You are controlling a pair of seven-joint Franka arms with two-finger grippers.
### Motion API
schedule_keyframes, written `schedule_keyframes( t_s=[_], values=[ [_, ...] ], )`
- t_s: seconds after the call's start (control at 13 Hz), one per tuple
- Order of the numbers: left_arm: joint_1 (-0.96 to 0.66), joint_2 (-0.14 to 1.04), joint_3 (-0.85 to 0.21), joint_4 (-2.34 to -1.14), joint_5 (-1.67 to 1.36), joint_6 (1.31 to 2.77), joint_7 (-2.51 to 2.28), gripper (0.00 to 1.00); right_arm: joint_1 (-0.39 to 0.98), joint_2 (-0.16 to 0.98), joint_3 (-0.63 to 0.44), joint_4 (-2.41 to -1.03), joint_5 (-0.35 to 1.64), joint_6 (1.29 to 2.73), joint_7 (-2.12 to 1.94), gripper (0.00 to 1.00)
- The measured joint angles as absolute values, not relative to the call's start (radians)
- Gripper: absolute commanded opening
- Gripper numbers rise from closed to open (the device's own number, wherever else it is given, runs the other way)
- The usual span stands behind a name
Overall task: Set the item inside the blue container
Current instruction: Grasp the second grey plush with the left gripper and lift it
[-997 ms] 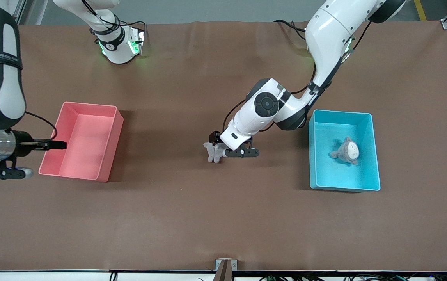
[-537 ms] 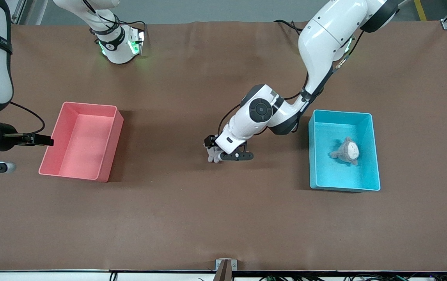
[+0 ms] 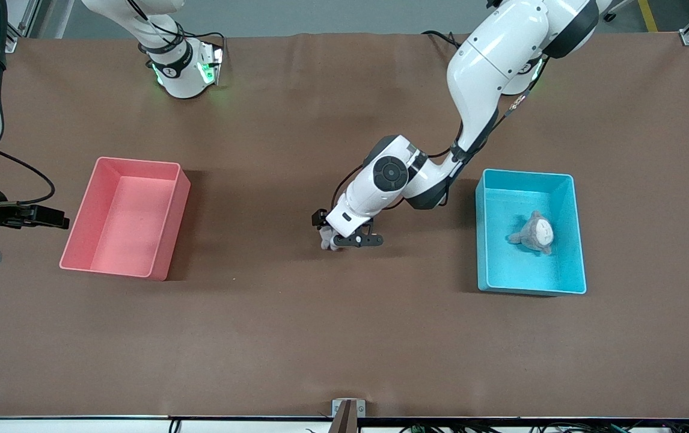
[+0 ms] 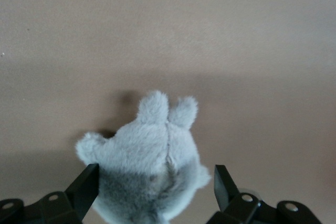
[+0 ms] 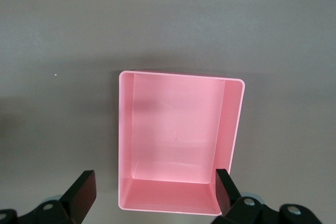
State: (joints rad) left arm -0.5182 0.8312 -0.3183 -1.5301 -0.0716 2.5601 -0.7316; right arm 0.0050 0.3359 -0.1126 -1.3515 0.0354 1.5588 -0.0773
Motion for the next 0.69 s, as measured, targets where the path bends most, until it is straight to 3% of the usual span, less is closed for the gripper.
schedule_keyframes(
  t_s=[0.15, 0.69],
  values=[
    [-0.556, 0.843, -0.286, -1.529, -0.072, 2.560, -0.732, 0.93, -0.005, 0.336, -0.114, -1.351, 0.039, 1.559, -0.077, 1.00],
    [-0.580, 0.851, -0.261, -1.517, -0.072, 2.561, -0.732, 0.30, -0.006, 0.336, -0.109, -1.348, 0.052, 1.489, -0.077, 1.00]
  ],
)
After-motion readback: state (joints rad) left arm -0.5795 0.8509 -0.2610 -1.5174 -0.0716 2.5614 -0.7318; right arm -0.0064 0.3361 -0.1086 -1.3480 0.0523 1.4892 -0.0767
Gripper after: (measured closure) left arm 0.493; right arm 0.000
